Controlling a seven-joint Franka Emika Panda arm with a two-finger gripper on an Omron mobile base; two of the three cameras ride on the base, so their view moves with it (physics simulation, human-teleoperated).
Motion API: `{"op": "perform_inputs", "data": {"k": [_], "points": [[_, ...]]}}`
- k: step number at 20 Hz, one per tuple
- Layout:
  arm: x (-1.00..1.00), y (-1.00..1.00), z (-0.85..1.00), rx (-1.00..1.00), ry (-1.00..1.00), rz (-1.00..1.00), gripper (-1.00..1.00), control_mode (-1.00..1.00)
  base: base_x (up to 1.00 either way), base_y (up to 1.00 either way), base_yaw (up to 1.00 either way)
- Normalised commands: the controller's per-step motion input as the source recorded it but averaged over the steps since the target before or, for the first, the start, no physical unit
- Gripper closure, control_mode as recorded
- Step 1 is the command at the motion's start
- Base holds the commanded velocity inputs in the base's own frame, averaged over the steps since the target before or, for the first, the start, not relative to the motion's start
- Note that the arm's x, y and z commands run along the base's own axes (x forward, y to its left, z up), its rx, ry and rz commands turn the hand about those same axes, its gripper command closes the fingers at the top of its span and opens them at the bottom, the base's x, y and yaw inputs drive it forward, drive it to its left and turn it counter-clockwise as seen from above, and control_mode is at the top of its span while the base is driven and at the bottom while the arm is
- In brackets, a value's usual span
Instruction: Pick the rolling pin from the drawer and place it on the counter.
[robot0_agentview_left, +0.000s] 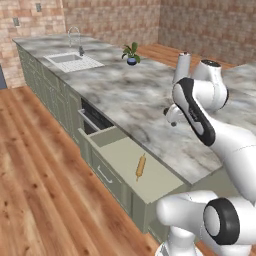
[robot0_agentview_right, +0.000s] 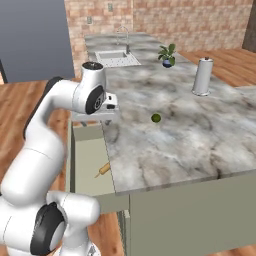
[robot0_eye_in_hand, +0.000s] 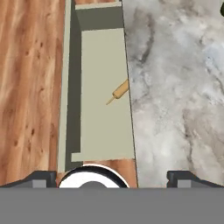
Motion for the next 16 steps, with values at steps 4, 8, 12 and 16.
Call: {"op": "perform_inputs", "data": {"k": [4, 8, 12, 16], "points": [[0.44, 0.50, -0.66, 0.00, 0.00, 0.09, -1.00, -1.00, 0.00, 0.00, 0.00], [0.36, 0.62, -0.70, 0.00, 0.00, 0.00, -1.00, -1.00, 0.00, 0.00, 0.00], [0.15, 0.66, -0.77, 0.00, 0.00, 0.00, -1.00, -1.00, 0.00, 0.00, 0.00], [0.26, 0.66, -0.90, -0.01, 0.07, -0.06, -1.00, -1.00, 0.00, 0.00, 0.00]]}}
